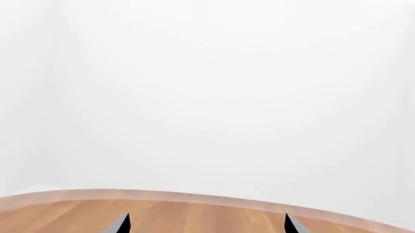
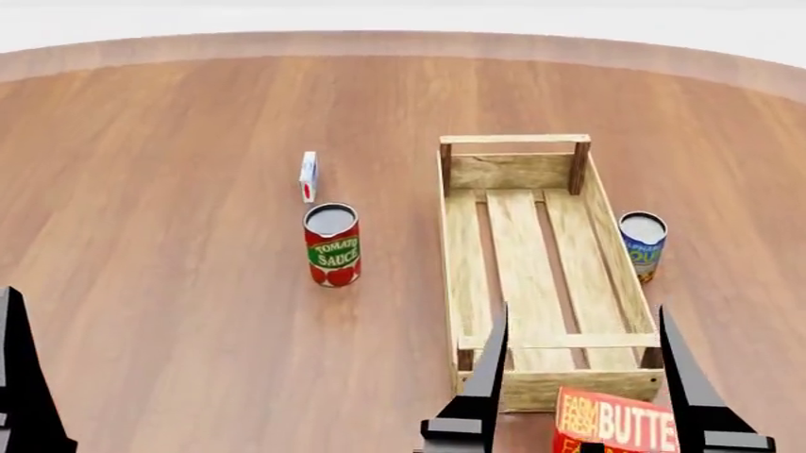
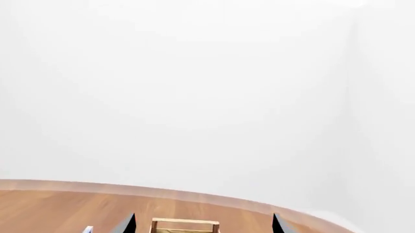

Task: Pick up the butter and put it in the tray.

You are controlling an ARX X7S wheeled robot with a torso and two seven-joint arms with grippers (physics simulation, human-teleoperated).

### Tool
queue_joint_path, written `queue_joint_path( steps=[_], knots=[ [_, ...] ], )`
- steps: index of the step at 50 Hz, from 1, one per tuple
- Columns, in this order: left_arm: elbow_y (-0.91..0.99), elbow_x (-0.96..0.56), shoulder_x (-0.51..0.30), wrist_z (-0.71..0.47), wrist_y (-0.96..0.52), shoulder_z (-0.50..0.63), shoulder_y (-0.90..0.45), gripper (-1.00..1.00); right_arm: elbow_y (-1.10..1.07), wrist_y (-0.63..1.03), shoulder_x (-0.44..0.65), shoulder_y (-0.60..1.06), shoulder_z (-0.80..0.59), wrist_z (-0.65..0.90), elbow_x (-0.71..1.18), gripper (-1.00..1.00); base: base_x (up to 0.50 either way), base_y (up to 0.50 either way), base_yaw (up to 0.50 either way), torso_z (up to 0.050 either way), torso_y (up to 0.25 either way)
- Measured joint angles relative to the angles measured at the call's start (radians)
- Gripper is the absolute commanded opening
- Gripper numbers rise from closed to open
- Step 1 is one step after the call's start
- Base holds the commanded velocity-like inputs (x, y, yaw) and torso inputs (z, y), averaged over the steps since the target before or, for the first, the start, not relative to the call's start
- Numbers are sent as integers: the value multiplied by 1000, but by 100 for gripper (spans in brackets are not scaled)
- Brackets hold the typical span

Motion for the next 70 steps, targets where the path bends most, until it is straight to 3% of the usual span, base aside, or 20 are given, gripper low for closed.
queue_joint_path(
  steps=[28, 35, 70],
  knots=[
    [-1, -24, -34, -33, 27, 27, 11, 100, 9, 3, 20, 1, -19, 23, 1, 100, 500, 0, 0, 0, 1],
    [-3, -31, -42, -41, 32, 30, 10, 100, 12, -25, 20, -5, -9, 20, 30, 100, 0, -37, 0, 0, 0],
    [-21, -48, -69, -71, 60, 57, 13, 100, 15, -78, 42, -18, 2, 29, 113, 100, 0, -457, 0, 0, 0]
  ],
)
